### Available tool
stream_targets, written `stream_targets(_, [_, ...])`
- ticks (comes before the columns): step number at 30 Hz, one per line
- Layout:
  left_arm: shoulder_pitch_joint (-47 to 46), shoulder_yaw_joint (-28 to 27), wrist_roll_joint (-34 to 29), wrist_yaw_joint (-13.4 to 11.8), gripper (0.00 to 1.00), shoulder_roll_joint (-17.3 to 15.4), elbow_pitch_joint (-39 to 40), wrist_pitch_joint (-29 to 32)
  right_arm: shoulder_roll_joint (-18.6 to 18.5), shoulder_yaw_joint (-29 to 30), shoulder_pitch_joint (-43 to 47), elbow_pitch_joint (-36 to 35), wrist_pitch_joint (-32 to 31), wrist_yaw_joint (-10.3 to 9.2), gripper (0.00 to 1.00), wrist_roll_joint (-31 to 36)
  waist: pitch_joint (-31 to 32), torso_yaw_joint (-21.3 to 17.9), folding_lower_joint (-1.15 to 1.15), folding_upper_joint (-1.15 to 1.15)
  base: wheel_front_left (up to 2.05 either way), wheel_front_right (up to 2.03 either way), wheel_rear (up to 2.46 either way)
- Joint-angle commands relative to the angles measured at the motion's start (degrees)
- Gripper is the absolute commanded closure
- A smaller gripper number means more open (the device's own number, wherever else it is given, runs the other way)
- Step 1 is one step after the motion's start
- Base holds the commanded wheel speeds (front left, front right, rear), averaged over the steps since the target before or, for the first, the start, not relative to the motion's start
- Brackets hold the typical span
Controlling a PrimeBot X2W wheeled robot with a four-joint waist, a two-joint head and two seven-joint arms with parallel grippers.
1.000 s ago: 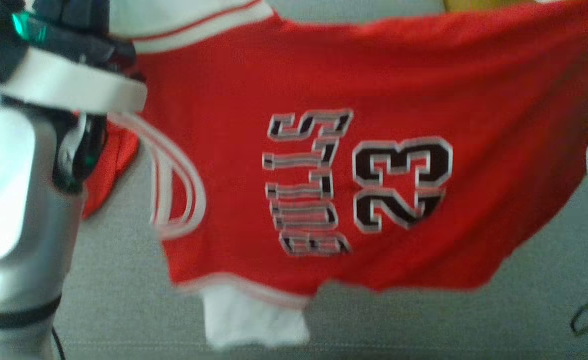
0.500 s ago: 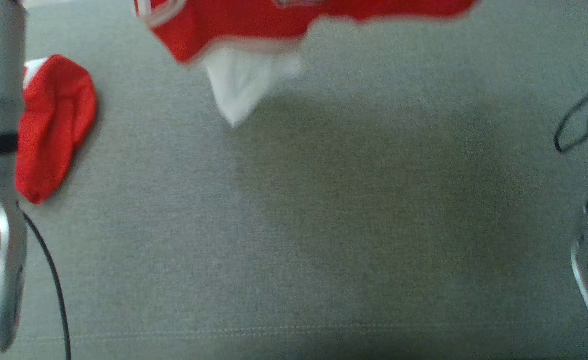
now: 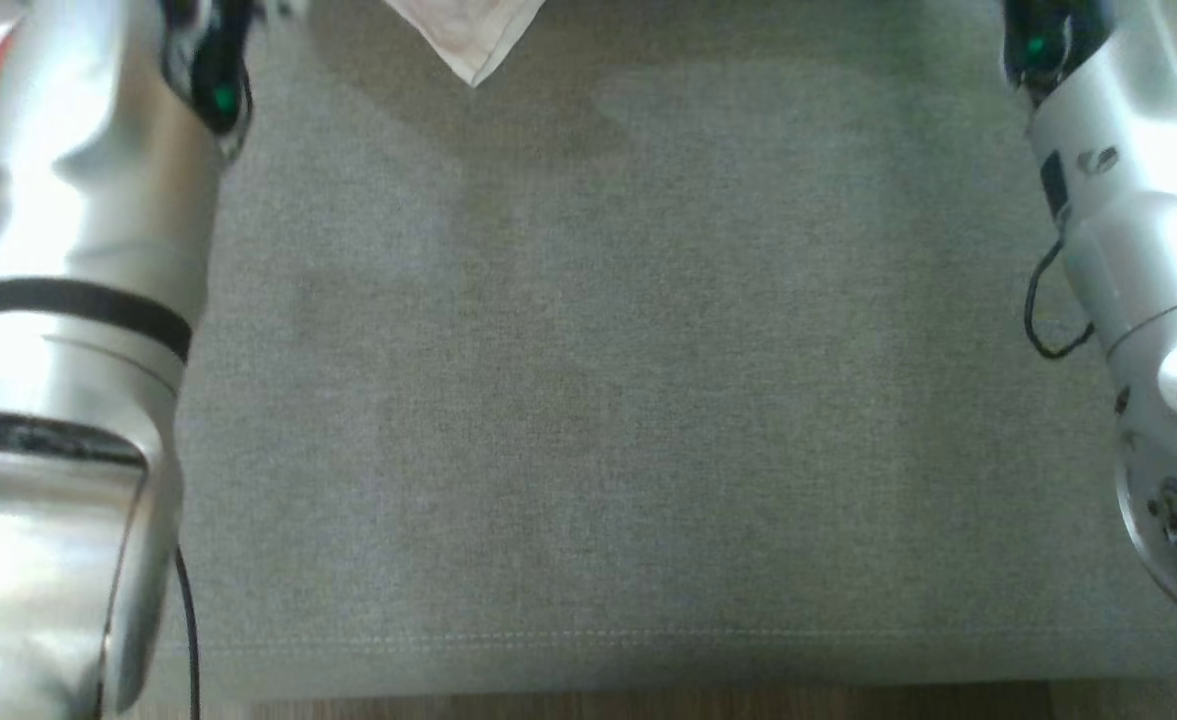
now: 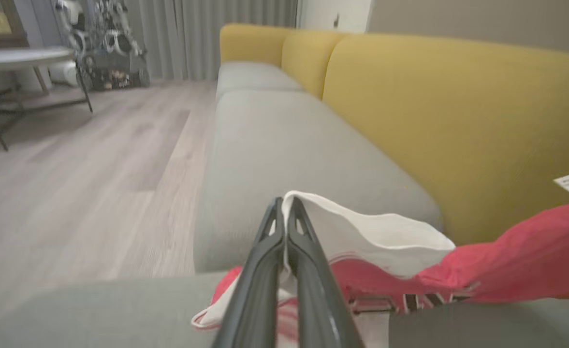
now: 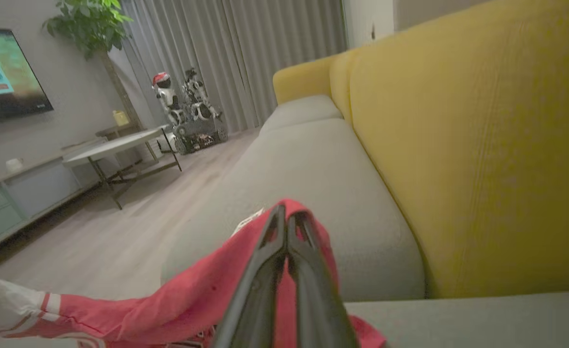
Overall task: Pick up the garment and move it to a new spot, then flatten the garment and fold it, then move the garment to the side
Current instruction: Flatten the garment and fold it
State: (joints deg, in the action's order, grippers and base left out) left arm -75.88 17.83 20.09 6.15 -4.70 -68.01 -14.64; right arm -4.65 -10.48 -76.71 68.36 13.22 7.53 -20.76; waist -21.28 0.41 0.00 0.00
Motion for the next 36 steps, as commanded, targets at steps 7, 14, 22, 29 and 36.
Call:
stream_targets(7, [1.33, 0.25, 1.78, 1.10, 1.00, -1.38, -2.80, -0.31, 1.75, -6.71, 0.02, 1.21, 0.67, -0.04, 1.00, -2.78, -3.19, 0.38, 0.00, 0.00, 0.00, 0.00, 0.00])
stream_targets(14, [9.05, -0.32, 5.96, 1.31, 1.00, -2.11, 4.00, -0.34, 1.09, -12.03, 7.15, -2.67, 1.52, -0.04, 1.00, -7.35, -1.18, 0.35, 0.00, 0.00, 0.00, 0.00, 0.00])
stream_targets(22, [25.73, -2.52, 6.54, 1.31, 1.00, -6.18, 19.97, -0.35, -3.67, -14.55, 20.82, -11.10, 1.75, -0.04, 1.00, -12.01, 5.57, 0.97, 0.00, 0.00, 0.00, 0.00, 0.00])
stream_targets(29, [46.62, -3.59, 4.29, -1.95, 1.00, -7.72, 37.39, -0.35, -7.12, -11.63, 39.28, -21.61, 1.76, -0.04, 1.00, -14.46, 13.20, 1.51, 0.00, 0.00, 0.00, 0.00, 0.00])
stream_targets(36, [67.28, -3.72, 3.78, -8.52, 1.00, -10.96, 60.18, 5.09, -8.24, -6.61, 57.86, -36.27, -0.90, -0.04, 1.00, -11.90, 17.99, 1.13, 0.00, 0.00, 0.00, 0.00, 0.00])
